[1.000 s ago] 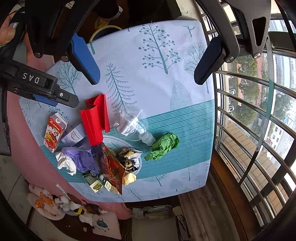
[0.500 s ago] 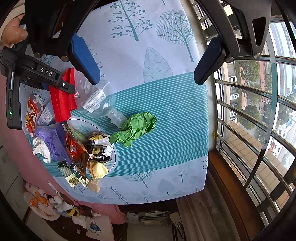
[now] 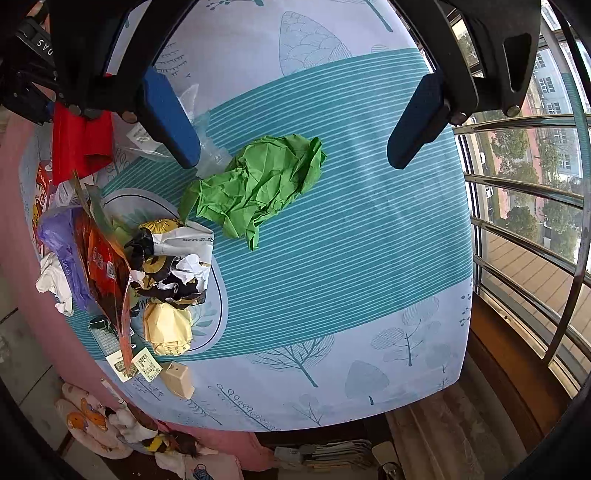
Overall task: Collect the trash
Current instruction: 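Grasp the red paper bag with the right gripper while the left gripper grasps the green crumpled paper, then carry both items over the bin and open both grippers to drop them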
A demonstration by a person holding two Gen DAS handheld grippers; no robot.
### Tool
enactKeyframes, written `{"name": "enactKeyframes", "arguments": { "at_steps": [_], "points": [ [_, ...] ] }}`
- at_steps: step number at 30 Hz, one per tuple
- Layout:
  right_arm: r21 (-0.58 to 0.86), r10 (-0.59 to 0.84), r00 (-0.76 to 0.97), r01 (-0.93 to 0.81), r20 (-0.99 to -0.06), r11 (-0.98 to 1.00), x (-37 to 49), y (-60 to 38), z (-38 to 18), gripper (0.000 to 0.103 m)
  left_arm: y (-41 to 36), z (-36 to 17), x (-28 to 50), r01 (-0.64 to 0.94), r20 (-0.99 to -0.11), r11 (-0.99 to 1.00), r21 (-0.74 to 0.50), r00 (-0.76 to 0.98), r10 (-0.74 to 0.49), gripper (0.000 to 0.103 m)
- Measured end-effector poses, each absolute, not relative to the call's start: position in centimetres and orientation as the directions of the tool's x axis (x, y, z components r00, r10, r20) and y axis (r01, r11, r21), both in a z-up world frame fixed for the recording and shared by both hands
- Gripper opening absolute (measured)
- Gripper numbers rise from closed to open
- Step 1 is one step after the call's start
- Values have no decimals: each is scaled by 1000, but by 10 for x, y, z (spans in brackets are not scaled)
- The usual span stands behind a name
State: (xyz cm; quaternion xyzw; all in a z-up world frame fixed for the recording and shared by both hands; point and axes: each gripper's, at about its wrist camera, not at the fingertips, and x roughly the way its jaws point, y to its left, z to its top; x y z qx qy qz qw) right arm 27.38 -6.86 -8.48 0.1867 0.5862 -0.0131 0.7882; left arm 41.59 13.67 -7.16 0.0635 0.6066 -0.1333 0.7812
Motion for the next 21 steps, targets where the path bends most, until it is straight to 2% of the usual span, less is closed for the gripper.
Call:
{"name": "enactKeyframes", "arguments": {
  "at_steps": [2,3,4,6,9,15,21],
  "points": [
    [269,192,308,232,-932,935,271,-69,-82,32,134,-83,423,292,-972,953,-82,187,-141,87],
    [264,188,306,227,-933,938,272,-68,-81,32,132,-89,427,297,-976,950,-98,157,-150,77],
    [257,184,306,219,-934,941,271,-68,-79,32,131,-95,430,298,-979,948,-113,130,-158,72],
    [241,173,307,200,-936,950,268,-68,-77,32,135,-97,435,264,-971,951,-162,130,-202,69],
    [217,154,318,173,-936,961,260,-70,-74,32,139,-103,440,235,-972,955,-180,108,-210,52],
    [224,158,330,173,-931,959,246,-77,-75,31,145,-98,427,255,-965,956,-143,181,-192,46],
    [240,173,338,167,-925,956,236,-82,-69,31,148,-73,388,238,-948,965,-106,268,-170,45]
  ]
}}
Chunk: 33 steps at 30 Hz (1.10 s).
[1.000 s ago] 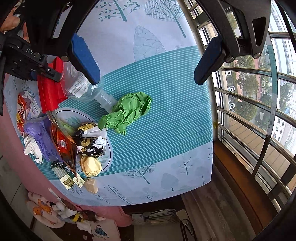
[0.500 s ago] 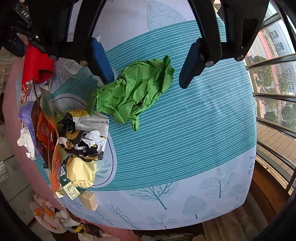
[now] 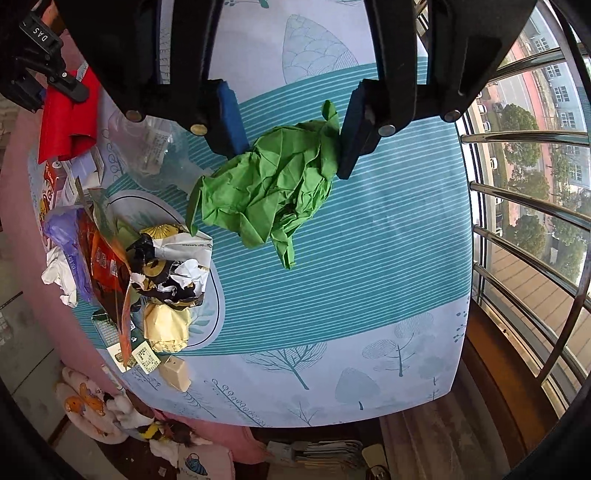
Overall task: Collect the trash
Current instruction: 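Carry both items over the bin and open both grippers to drop them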
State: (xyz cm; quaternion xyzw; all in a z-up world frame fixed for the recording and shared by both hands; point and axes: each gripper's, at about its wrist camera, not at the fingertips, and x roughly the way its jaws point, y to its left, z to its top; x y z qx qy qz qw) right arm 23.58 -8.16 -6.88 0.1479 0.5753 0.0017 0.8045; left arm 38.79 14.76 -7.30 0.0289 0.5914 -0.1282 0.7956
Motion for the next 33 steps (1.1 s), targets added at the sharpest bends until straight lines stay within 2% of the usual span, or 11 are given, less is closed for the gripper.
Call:
{"name": "enactKeyframes", "arguments": {
  "at_steps": [7,16,27,33],
  "points": [
    [278,221,363,110,-905,954,213,-91,-52,31,142,-26,317,205,-925,970,-129,327,-192,45],
    [317,306,373,-32,-876,948,164,-107,-31,31,88,-2,186,151,-918,977,-151,344,-195,45],
    [266,328,348,-216,-878,940,67,-153,-36,31,6,-24,59,60,-920,990,-130,366,-143,45],
    [298,340,267,-184,-902,937,15,-172,-74,31,-24,-53,26,72,-942,989,-127,304,-143,45]
  ]
}}
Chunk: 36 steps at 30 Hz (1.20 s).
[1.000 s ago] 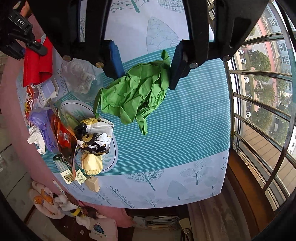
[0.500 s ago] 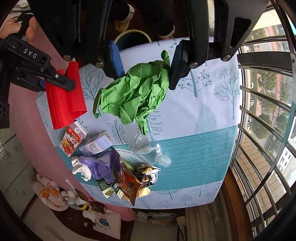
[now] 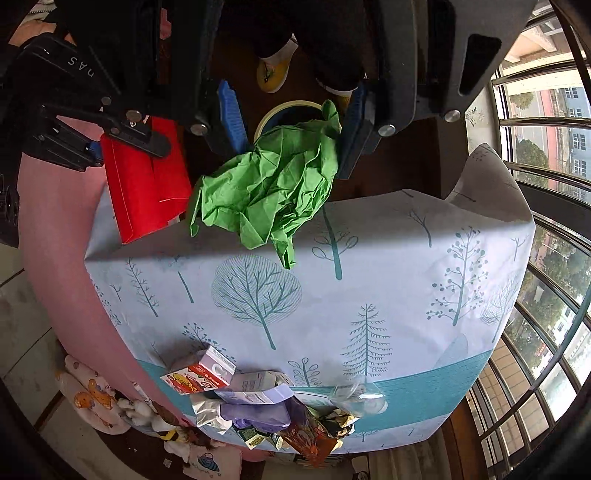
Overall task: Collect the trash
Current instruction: 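Carry both items over the bin and open both grippers to drop them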
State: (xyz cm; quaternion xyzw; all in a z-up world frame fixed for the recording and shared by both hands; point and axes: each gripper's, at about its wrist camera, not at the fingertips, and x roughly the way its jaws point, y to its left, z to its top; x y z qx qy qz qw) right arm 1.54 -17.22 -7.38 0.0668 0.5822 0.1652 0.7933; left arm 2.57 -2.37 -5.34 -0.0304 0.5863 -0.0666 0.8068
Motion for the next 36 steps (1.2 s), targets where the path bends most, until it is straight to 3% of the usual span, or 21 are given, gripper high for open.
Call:
{"name": "enactKeyframes", "arguments": {
  "at_steps": [7,17,20,22,25,28,32,36],
  "points": [
    [335,340,166,-59,-926,941,-13,-179,-149,31,-37,-117,0,80,-974,991,-110,191,-124,46],
    [345,338,84,103,-938,933,-10,-170,-283,35,-31,-248,5,100,-991,990,-98,86,-107,48],
    [342,332,94,125,-939,931,-2,-165,-321,42,-28,-284,12,113,-992,990,-86,84,-96,60],
    [345,333,102,149,-937,926,1,-165,-347,44,-26,-305,15,123,-993,989,-80,81,-91,78],
    [339,329,84,192,-941,921,7,-168,-382,52,-18,-327,21,120,-991,990,-73,99,-85,92],
    [322,313,76,231,-947,918,11,-167,-403,54,-14,-339,23,133,-992,990,-52,108,-66,94],
    [305,288,105,220,-952,926,10,-161,-406,66,-11,-343,25,141,-992,989,-41,114,-57,94],
    [276,254,134,184,-958,943,6,-154,-394,67,-10,-330,28,157,-990,987,-32,134,-54,94]
  ]
}}
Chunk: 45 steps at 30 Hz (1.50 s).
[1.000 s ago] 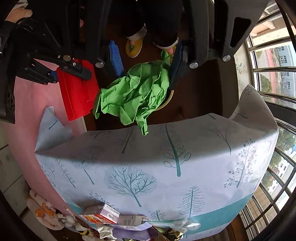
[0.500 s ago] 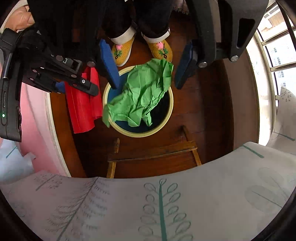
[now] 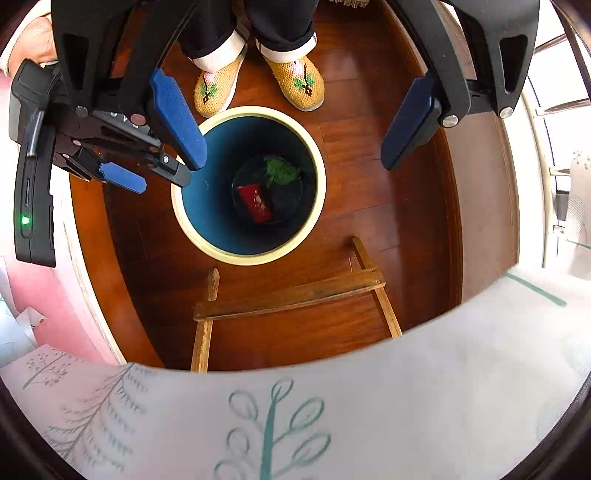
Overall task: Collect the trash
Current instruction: 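Carry both items over the bin and open both grippers to drop them, then move both grippers back toward the trash on the table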
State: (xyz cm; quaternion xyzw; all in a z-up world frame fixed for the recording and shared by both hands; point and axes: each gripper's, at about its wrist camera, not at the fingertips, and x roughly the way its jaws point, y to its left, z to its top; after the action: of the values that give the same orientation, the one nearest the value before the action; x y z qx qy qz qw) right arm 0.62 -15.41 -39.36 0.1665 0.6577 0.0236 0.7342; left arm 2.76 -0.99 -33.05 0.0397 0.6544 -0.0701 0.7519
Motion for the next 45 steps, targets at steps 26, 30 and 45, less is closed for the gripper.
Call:
{"name": "enactKeyframes", "arguments": {
  "at_steps": [26,30,45],
  "points": [
    [212,153,344,139,-926,967,-13,-160,-98,67,-29,-25,30,382,-874,924,28,459,-163,94],
    [179,99,440,142,-892,974,-13,-161,-48,67,-26,16,33,399,-825,915,52,533,-186,94],
    [96,-34,637,168,-770,981,10,-156,50,67,-13,65,73,370,-778,929,30,592,-210,94]
  ]
}}
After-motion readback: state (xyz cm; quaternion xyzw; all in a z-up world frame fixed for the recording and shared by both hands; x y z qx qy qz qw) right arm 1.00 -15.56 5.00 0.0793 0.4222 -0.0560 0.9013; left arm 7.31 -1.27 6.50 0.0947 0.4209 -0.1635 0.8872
